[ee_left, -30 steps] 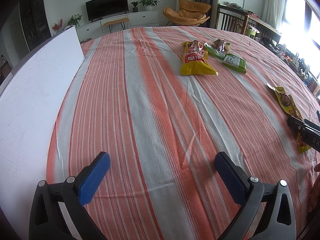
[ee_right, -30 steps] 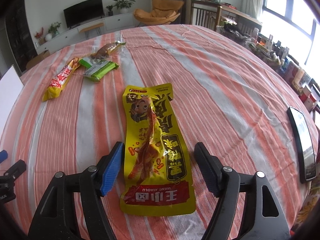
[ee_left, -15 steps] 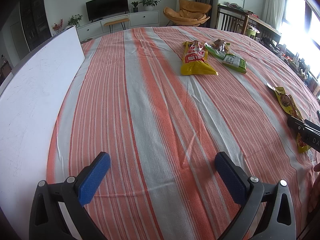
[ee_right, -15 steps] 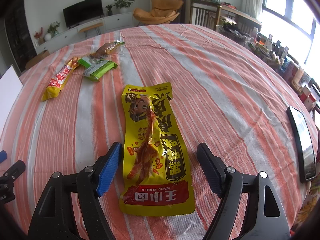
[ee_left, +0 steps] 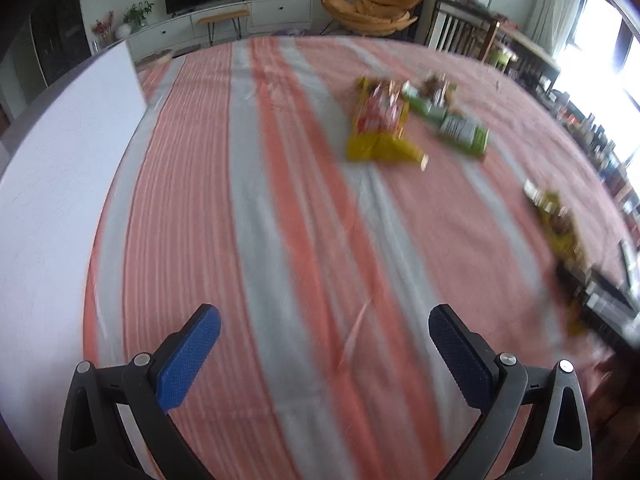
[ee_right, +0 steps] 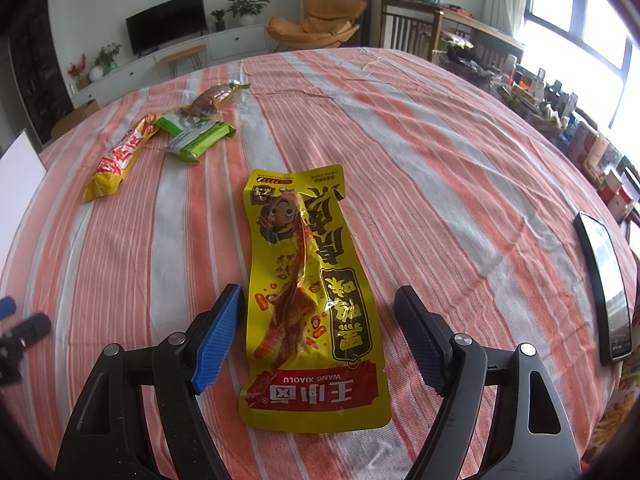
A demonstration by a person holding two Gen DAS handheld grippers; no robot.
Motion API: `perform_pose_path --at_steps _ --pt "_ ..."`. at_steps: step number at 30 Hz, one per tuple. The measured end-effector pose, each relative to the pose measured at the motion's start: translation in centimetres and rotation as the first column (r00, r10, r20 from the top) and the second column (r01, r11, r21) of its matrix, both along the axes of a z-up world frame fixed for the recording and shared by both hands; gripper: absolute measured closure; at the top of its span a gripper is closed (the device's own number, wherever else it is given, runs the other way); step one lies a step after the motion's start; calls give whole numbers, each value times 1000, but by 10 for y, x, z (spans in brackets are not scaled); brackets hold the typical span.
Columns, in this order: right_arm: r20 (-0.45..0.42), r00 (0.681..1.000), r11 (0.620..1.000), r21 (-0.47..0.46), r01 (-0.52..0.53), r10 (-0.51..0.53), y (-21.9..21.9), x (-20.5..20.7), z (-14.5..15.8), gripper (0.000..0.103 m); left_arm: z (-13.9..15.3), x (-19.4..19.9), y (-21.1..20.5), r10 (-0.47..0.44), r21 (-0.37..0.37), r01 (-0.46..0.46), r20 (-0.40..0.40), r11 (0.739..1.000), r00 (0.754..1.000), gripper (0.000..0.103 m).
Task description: Organize snacks
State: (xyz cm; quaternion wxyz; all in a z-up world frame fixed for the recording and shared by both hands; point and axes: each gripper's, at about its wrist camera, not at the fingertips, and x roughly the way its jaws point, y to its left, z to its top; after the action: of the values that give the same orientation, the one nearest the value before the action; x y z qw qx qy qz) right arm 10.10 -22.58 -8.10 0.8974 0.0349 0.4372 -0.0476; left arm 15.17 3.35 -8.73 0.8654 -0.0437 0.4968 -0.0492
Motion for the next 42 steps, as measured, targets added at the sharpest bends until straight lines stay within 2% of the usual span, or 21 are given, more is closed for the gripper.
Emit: perform_pose_path --at_steps 2,5,12,15,16,17,19,20,21,23,28,30,34,39,40,41,42 --pt "0 1000 1000 2 -2 2 0 0 0 23 14 20 0 5 -27 -5 27 1000 1000 0" --pt "0 1000 1000 3 -2 2 0 0 0 23 23 67 -9 -23 -53 24 14 998 1000 0" --pt "0 1000 1000 5 -4 4 0 -1 0 22 10 143 -48 -138 94 138 -8 986 990 0" --pt "0 1000 1000 5 -5 5 -1 -1 0 22 0 159 -54 -140 112 142 -28 984 990 2" --pt "0 1000 1000 6 -5 5 -1 -1 1 22 -2 162 -56 -138 106 141 -31 984 990 8" --pt "-1 1000 1000 6 -6 6 0 -1 1 22 -3 164 -56 -138 94 140 -34 986 990 22" --pt "-1 1000 1000 7 -8 8 0 0 0 21 -6 164 -54 -127 82 129 -36 988 991 41" --pt "-1 1000 1000 7 -9 9 0 0 0 21 -6 161 -54 -132 84 133 -22 987 991 52" --pt "-1 1000 1000 7 -10 10 0 0 -1 21 -6 158 -55 -138 91 138 -7 986 990 55" --pt "-2 1000 1000 7 -11 11 0 0 -1 20 -7 151 -55 -146 107 145 2 984 989 55" --pt "-2 1000 1000 8 -11 11 0 -1 -1 20 -7 108 -48 -113 84 113 -3 990 994 56" --pt "-2 1000 1000 9 -12 12 0 -1 -1 20 -5 77 -44 -103 73 104 -9 992 995 56" --pt "-2 1000 1000 10 -13 13 0 -1 -1 20 -6 8 -41 -118 98 119 -15 988 993 55" --pt "-1 1000 1000 12 -14 14 1 -1 -2 20 -3 -59 -37 -153 60 153 -2 986 988 54" --pt "-1 1000 1000 12 -15 15 0 -1 -1 20 -4 -66 -37 -162 55 161 13 985 987 44" --pt "-1 1000 1000 12 -15 15 0 -1 -1 20 -5 -69 -39 -175 47 174 24 984 984 21" --pt "-1 1000 1000 12 -15 15 0 -1 -2 20 -8 -71 -39 -185 47 184 27 982 982 11"
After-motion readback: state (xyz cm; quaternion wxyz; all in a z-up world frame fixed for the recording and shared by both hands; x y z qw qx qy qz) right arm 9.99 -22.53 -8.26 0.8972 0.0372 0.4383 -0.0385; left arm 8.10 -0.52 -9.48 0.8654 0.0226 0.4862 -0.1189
